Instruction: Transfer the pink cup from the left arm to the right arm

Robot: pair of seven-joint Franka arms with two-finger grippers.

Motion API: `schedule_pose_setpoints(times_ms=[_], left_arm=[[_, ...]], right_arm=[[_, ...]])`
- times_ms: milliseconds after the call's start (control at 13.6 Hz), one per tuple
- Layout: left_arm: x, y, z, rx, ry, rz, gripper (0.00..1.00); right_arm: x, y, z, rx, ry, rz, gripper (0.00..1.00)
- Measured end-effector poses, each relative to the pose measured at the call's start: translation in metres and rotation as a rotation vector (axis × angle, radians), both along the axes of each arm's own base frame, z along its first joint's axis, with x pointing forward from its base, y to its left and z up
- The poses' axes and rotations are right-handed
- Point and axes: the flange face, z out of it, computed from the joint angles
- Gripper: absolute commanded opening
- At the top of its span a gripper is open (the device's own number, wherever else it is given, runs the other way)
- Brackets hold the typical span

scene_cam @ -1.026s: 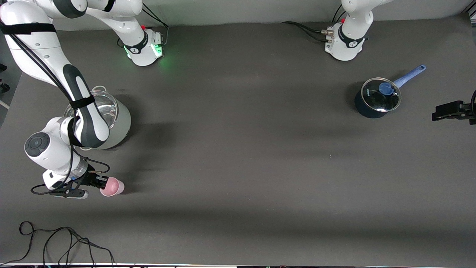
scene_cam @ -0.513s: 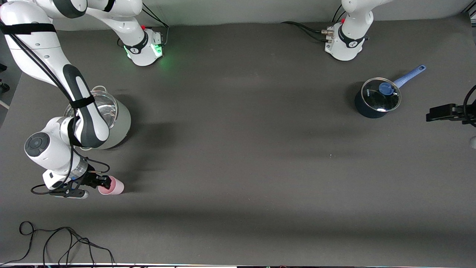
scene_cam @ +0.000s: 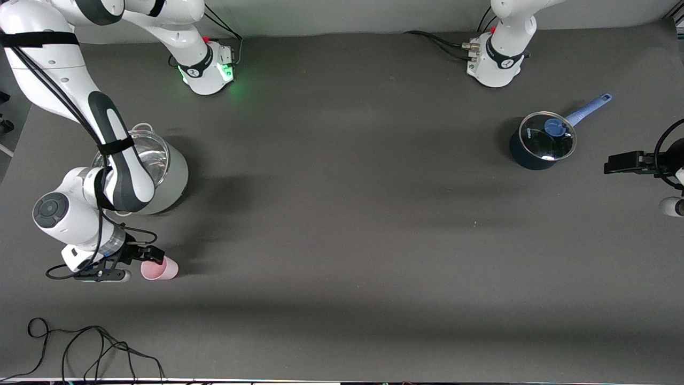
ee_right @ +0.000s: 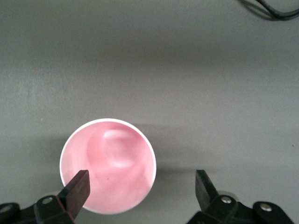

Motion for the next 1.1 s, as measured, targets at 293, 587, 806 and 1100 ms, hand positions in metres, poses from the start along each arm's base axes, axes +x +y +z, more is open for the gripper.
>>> schedule_pose_setpoints(times_ms=[293,587,806,1100], left_arm=[[-0.001,-0.002,0.002,0.001,-0.003,-0.003,1.00],[-0.005,-0.014,0.006,0.041,-0.004,-0.006,1.00],[-0.006,-0.023,0.007,0.075,-0.003,0.006,1.00],[-0.011,-0.028,0.013,0.089,-0.017,0.008,1.00]], right_arm=[[0.001,-0.004,0.018,-0.009,-0.011,0.019,1.00],[0.001,-0.009,0.088,-0.036,0.077,0.028,1.00],[-0.013,-0.003,0.189,-0.030,0.199,0.017,1.00],[-0.047,0.025,0.307,0.031,0.247,0.032,1.00]])
